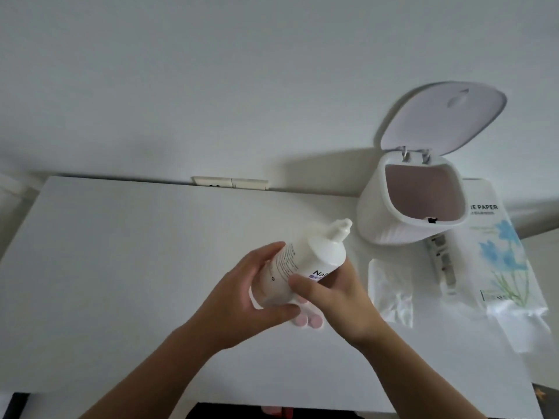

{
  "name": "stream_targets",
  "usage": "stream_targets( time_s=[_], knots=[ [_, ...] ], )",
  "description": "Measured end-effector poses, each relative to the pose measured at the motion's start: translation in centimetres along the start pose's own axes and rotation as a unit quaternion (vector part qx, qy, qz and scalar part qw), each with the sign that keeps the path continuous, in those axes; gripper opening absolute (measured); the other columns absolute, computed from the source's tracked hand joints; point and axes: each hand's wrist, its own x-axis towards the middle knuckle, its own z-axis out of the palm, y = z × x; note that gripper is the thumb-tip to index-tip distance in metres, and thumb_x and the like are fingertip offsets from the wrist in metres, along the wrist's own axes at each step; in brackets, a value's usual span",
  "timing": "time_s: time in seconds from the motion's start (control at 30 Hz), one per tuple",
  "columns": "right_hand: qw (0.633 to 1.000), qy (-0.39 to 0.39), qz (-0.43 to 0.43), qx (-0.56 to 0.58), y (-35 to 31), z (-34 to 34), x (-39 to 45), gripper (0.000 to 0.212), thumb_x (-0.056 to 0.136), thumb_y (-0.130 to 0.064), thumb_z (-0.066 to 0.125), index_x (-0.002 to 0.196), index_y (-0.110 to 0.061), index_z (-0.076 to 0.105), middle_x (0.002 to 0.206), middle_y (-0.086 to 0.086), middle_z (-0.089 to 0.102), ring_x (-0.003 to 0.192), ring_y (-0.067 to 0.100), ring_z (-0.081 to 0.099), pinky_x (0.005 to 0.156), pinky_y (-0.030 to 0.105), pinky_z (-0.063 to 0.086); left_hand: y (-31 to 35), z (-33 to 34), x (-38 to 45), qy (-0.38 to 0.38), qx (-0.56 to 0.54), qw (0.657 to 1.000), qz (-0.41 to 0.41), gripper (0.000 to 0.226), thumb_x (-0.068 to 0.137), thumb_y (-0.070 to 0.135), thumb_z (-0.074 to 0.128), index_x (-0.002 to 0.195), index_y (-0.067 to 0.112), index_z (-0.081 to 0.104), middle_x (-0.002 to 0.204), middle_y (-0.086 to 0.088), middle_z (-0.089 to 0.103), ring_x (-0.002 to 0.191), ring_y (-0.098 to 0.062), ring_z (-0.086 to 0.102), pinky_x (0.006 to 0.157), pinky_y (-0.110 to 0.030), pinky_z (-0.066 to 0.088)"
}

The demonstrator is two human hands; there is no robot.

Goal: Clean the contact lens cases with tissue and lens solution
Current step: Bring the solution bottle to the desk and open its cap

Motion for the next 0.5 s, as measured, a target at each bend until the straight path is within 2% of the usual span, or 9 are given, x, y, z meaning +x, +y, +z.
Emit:
stream_targets(
  time_s=[0.07,0.13,0.2,0.27,0.33,0.4,0.5],
  knots=[
    [1.000,-0.010,-0.001,0.011,0.9,-0.2,0.8,0.049,0.078,-0.025,0.072,0.117,0.002,0.058,0.079,-0.010,0.071,0.074,0.009,0.069,0.062,0.017,0.051,-0.9,0.4,1.2,0.042,-0.003,0.999,0.019,0.079,0.069,0.057,0.081,0.139,0.047,0.045,0.130,0.021,0.061,0.117,-0.006,0.062,0.089,-0.025,0.056],
    [1.000,-0.021,-0.004,0.012,2.1,-0.5,1.5,0.043,0.081,-0.026,0.072,0.111,0.001,0.058,0.068,-0.017,0.066,0.062,0.004,0.064,0.055,0.017,0.048,-2.1,0.6,2.1,0.059,0.015,0.997,0.054,0.076,0.070,0.051,0.081,0.139,0.043,0.050,0.126,0.017,0.062,0.118,-0.010,0.062,0.091,-0.026,0.054],
    [0.999,-0.037,-0.017,-0.010,2.8,-1.0,2.2,0.046,0.080,-0.035,0.076,0.109,-0.004,0.059,0.068,-0.013,0.067,0.056,0.009,0.061,0.047,0.033,0.046,-3.3,0.5,2.6,0.064,0.019,0.995,0.079,0.074,0.070,0.044,0.083,0.138,0.039,0.053,0.126,0.014,0.064,0.120,-0.012,0.062,0.093,-0.024,0.052],
    [0.998,-0.036,-0.045,-0.022,3.5,-1.6,3.0,0.062,0.074,-0.047,0.083,0.114,-0.008,0.057,0.073,-0.006,0.068,0.053,0.019,0.061,0.045,0.038,0.045,-4.8,0.0,2.9,0.060,0.038,0.993,0.093,0.075,0.070,0.043,0.083,0.139,0.035,0.054,0.128,0.014,0.065,0.119,-0.011,0.063,0.094,-0.022,0.051],
    [0.996,0.023,-0.086,-0.028,4.0,-2.5,3.7,0.071,0.069,-0.062,0.081,0.113,-0.012,0.055,0.077,-0.003,0.067,0.056,0.024,0.062,0.046,0.042,0.047,-6.3,-0.5,3.2,0.055,0.080,0.989,0.108,0.077,0.069,0.046,0.082,0.140,0.033,0.054,0.128,0.017,0.064,0.120,-0.010,0.062,0.094,-0.020,0.050],
    [0.982,0.088,-0.151,-0.070,4.4,-3.2,4.2,0.062,0.074,-0.068,0.071,0.101,-0.015,0.057,0.068,0.004,0.060,0.055,0.023,0.054,0.048,0.038,0.044,-7.2,-0.7,3.3,0.056,0.124,0.983,0.125,0.077,0.069,0.050,0.080,0.139,0.035,0.053,0.129,0.021,0.062,0.121,-0.009,0.061,0.096,-0.019,0.048],
    [0.948,0.131,-0.199,-0.209,5.3,-3.5,4.9,0.050,0.087,-0.069,0.053,0.078,-0.020,0.058,0.060,0.015,0.055,0.052,0.028,0.052,0.049,0.043,0.041,-8.4,-0.7,3.3,0.079,0.188,0.964,0.169,0.076,0.069,0.053,0.077,0.140,0.034,0.053,0.124,0.022,0.061,0.117,-0.009,0.061,0.095,-0.019,0.046]
  ],
)
